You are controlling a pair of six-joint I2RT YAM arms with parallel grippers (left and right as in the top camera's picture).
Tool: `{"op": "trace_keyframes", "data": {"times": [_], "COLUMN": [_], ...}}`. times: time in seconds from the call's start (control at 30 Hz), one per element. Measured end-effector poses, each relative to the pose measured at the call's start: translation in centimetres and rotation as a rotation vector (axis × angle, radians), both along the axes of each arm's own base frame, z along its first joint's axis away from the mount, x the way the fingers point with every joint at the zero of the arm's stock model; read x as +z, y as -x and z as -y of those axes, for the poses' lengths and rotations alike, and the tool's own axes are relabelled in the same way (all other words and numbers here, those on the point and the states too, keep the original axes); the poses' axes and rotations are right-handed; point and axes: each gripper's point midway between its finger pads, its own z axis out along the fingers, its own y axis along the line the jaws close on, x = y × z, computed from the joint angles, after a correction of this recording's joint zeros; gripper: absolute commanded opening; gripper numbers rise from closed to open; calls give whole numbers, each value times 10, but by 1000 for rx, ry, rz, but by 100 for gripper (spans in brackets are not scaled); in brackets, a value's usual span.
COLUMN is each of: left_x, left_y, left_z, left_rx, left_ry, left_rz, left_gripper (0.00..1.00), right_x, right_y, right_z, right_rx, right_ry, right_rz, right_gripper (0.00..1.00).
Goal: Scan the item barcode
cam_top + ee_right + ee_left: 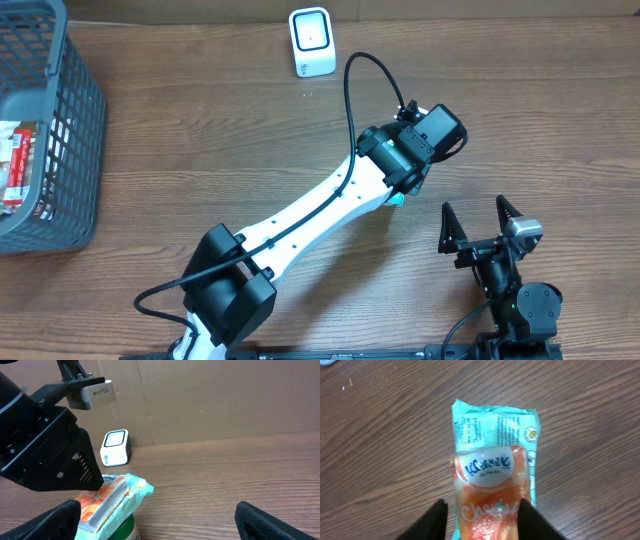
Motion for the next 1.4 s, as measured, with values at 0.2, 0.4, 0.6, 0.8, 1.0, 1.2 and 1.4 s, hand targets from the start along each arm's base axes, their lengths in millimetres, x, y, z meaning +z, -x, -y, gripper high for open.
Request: {"op": "trace_keyframes", "data": {"times": [0.2,0.4,0.6,0.8,1.0,1.2,1.4], "left_x": [-1,-4,-22,-57,-59,-58,-52], "left_y": [-1,3,5,5,3,4,4], "left_z": [-1,-2,1,2,7,8,9], "left_rx": [-2,-3,-7,-14,-18,-28,-29], "left_ry": [12,12,-2,-59,-45,-40,-37], "left_rz": [-19,-42,-80,-130,-127,-131,-134], "left_gripper": [82,97,77,75,53,42,41], "right_x": [0,0,0,0,0,0,0], "right_y": [0,0,0,0,0,0,0], "right_z": [0,0,0,0,0,0,0], "right_rx": [0,0,0,0,-1,0,0], "right_ry": [0,0,0,0,0,0,0], "right_rz": [0,0,0,0,0,1,0], "right_gripper": [100,100,100,100,100,100,100]}}
